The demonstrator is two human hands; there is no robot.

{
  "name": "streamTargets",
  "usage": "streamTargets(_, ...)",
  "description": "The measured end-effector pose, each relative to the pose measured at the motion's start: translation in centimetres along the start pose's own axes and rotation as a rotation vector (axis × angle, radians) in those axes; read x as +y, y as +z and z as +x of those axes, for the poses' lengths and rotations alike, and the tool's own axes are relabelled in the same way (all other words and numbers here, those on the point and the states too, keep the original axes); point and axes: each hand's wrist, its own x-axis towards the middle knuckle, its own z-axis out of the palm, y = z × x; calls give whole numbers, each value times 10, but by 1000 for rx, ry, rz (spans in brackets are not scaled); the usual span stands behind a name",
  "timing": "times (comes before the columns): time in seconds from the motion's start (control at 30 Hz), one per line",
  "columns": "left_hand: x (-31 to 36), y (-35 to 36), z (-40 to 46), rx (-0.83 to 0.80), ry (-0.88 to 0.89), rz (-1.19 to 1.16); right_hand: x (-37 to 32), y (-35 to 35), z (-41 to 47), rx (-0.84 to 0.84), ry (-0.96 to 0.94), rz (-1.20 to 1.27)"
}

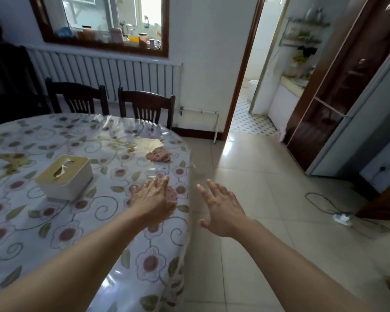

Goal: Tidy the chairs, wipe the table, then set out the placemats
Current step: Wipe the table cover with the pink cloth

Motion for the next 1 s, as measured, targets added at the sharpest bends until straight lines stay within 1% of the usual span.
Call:
streamTargets(0.13,14,-7,52,-6,-32,1,26,-19,60,-3,-72,-15)
streamTargets(0.3,17,-17,119,-6,-150,52,63,-27,150,-26,-171,-10)
streamTargets(0.47,20,-16,185,-17,-381,98,107,-38,247,-82,-352,-71)
streamTargets(0.53,25,-15,204,-36,-472,78,120,-45,280,-140,-425,-94)
streamTargets(0.63,30,-13,231,-45,-580,47,135,-46,335,-180,-511,-132)
streamTargets(0.73,24,-13,253,-27,-641,15,135,-39,377,-196,-588,-163)
streamTargets(0.87,1,-8,282,-7,-732,21,118,-24,426,-231,-695,-176)
streamTargets(1.0,-32,3,320,-4,-806,-74,97,-2,481,-266,-769,-223)
